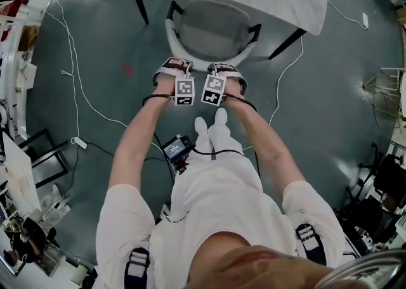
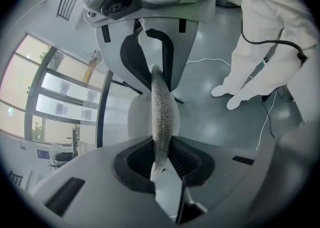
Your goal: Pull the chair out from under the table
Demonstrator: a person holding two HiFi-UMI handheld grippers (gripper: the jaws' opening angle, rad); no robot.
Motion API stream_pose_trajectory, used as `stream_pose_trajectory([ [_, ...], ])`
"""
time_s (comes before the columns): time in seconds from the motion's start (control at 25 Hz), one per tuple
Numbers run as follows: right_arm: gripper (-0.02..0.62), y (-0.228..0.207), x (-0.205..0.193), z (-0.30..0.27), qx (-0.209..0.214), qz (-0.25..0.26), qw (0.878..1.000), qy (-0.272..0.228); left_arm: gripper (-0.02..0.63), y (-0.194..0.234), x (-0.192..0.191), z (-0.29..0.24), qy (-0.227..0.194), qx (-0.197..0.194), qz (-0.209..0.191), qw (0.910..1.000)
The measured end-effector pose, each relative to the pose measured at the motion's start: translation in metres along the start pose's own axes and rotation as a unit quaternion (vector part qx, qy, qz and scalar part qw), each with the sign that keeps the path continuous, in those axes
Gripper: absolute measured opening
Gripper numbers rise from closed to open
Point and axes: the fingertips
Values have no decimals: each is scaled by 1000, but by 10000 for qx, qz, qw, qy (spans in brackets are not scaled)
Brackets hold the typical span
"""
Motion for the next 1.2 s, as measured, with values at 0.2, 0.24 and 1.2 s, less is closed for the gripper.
stream_pose_trajectory([
  [0.2,80,11,2,4,17,18,10000,3,75,-9,1,7,16,-20,60,10000],
  [0.24,80,12,3,4,18,17,10000,5,75,-12,1,8,15,-36,62,10000],
  [1.2,80,80,9,32,267,69,9996,-20,74,-70,21,47,81,-257,100,9996],
])
Point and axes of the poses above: the fingertips, and each gripper's own axes: z backward along the fingers, y to its left, x out of its top
